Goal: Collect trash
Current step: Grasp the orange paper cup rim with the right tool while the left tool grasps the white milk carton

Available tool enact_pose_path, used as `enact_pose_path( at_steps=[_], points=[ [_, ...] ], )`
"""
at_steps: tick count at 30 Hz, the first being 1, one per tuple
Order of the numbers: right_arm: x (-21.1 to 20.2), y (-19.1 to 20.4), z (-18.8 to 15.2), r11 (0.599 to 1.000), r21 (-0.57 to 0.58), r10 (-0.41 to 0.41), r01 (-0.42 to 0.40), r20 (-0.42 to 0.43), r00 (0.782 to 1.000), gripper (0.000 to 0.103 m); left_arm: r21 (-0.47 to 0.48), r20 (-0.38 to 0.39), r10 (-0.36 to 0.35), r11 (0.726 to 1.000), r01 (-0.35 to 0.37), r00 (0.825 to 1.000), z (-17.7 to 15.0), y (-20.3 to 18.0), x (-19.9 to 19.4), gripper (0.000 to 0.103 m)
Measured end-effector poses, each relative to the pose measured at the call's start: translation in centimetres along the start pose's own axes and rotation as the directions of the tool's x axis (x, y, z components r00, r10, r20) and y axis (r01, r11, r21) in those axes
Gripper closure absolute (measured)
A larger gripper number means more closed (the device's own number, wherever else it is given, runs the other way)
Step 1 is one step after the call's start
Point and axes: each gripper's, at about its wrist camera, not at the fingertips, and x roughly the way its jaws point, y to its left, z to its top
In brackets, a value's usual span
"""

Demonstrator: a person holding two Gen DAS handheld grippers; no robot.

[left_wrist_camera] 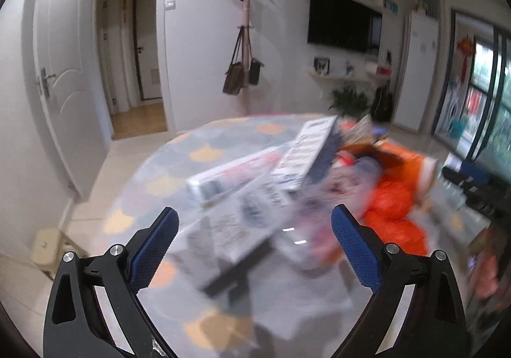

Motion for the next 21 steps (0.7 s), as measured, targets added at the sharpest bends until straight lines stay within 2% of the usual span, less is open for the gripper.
enact_pose_path(
  at_steps=[2,7,11,17,21],
  points=[
    [0.5,0.3,0.2,1.0,-0.006,-0.01,0.01,-0.009,1.0,0.036,0.017,-0.058,-0.031,0.999,0.032,0.998,0.2,1.6,1.1,0.01],
    [1.6,-0.1,0.8,1.0,0.0,0.004,-0.004,-0.04,0.999,0.036,0.129,-0.171,-0.072,0.987,0.095,0.983,-0.4,2.0,3.1,0.01],
    [2.3,-0.4,0.9,1.0,-0.009,0.01,-0.011,-0.057,0.998,0.036,0.186,-0.184,-0.027,0.981,0.062,0.983,-0.9,2.3,3.9,0.009],
    [3.2,-0.6,0.8,0.999,-0.026,0.018,-0.021,-0.09,0.996,0.036,0.215,-0.211,-0.004,0.975,0.051,0.977,-0.5,2.1,5.3,0.009],
    [4.5,-0.8,1.2,0.998,-0.025,0.052,-0.055,-0.115,0.992,0.037,0.231,-0.236,-0.001,0.971,0.057,0.972,0.0,2.4,6.1,0.009]
  ],
)
